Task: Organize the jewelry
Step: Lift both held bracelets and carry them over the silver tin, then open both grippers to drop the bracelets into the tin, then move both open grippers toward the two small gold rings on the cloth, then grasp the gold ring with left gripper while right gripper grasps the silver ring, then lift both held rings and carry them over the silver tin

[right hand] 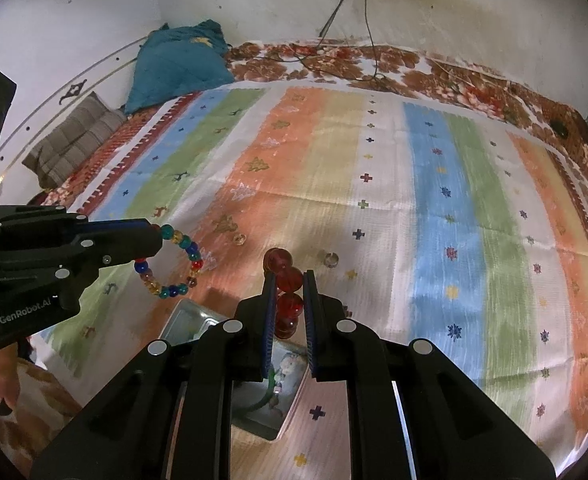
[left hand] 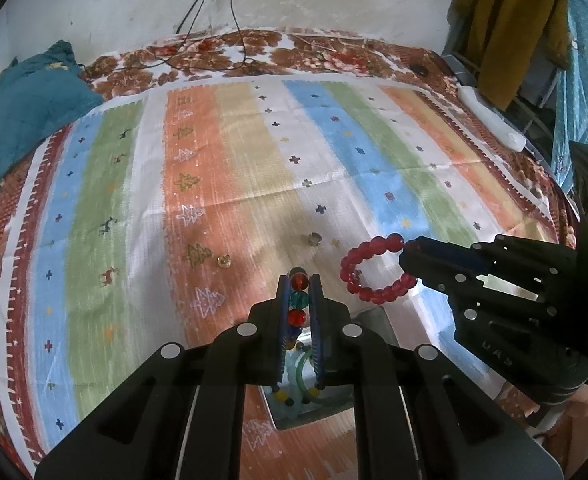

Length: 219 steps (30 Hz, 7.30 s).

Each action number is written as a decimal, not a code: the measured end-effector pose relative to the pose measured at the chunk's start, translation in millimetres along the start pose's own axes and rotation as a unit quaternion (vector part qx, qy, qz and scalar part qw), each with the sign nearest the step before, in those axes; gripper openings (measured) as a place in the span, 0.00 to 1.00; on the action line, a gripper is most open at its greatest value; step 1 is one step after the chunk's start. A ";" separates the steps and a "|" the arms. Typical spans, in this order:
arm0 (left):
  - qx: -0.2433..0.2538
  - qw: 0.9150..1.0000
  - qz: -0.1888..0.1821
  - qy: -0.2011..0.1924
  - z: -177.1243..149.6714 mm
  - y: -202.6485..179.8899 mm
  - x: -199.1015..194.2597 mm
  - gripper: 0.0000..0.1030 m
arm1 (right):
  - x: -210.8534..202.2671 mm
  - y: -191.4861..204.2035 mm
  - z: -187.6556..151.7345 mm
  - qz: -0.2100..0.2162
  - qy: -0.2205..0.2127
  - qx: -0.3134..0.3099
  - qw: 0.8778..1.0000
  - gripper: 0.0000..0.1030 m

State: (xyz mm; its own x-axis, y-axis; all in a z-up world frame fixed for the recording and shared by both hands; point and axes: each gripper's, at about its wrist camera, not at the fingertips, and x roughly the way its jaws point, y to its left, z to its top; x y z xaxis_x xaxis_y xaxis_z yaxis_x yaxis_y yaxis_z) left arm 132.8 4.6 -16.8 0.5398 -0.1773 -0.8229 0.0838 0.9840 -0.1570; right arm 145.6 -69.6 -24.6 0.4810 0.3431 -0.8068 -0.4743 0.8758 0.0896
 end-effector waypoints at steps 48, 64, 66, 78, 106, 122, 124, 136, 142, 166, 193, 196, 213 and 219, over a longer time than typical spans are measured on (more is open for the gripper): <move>-0.028 0.998 0.040 0.025 -41.2 5.4 -3.0 0.26 | -7.3 -9.4 -37.0 -0.019 0.052 0.037 0.998 0.31; -0.047 0.994 0.085 0.048 -20.9 28.5 23.3 0.46 | 20.8 -14.2 -22.1 -0.040 0.083 0.037 0.995 0.43; -0.054 0.993 0.090 0.049 -17.6 33.2 26.1 0.46 | 25.5 -14.5 -19.4 -0.043 0.087 0.035 0.995 0.46; -0.072 0.989 0.104 0.078 -4.3 49.6 52.3 0.52 | 48.4 -19.7 -4.6 -0.044 0.104 0.039 0.993 0.53; -0.094 0.983 0.100 0.124 24.8 76.6 110.9 0.55 | 108.6 -32.1 20.4 -0.046 0.148 0.044 0.987 0.53; -0.096 0.976 0.103 0.166 29.0 90.5 160.4 0.55 | 147.6 -36.6 28.3 -0.050 0.173 0.040 0.983 0.53; -0.096 0.976 0.104 0.168 29.3 92.5 164.6 0.55 | 153.1 -37.9 28.1 -0.052 0.176 0.040 0.982 0.53; -0.101 0.975 0.085 0.181 29.3 101.5 185.4 0.50 | 179.7 -43.9 28.9 -0.058 0.193 0.040 0.979 0.53; -0.092 0.973 0.092 0.190 28.9 100.8 194.1 0.42 | 189.6 -44.3 31.6 -0.059 0.195 0.038 0.978 0.45; -0.080 0.973 0.096 0.193 30.5 105.7 194.8 0.16 | 200.4 -44.4 29.5 -0.053 0.210 0.029 0.976 0.18; -0.050 0.990 0.074 0.110 37.2 59.5 111.4 0.16 | 131.2 -28.9 24.7 -0.053 0.155 0.032 0.986 0.18; -0.052 0.991 0.070 0.099 36.6 56.8 100.6 0.16 | 123.7 -27.3 23.7 -0.052 0.149 0.032 0.987 0.18; -0.045 0.994 0.056 0.078 17.6 41.2 70.7 0.16 | 91.7 -14.5 12.4 -0.045 0.127 0.025 0.991 0.18; -0.044 0.995 0.050 0.076 13.6 36.5 65.7 0.16 | 80.2 -11.5 9.6 -0.043 0.118 0.023 0.992 0.18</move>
State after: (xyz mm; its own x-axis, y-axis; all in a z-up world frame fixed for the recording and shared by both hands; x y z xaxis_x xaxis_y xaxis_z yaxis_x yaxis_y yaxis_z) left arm 182.7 29.1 -69.1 0.4082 -0.0855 -0.9089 -0.0406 0.9929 -0.1116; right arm 196.7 -48.9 -84.8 0.3308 0.1817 -0.9260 -0.4013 0.9152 0.0362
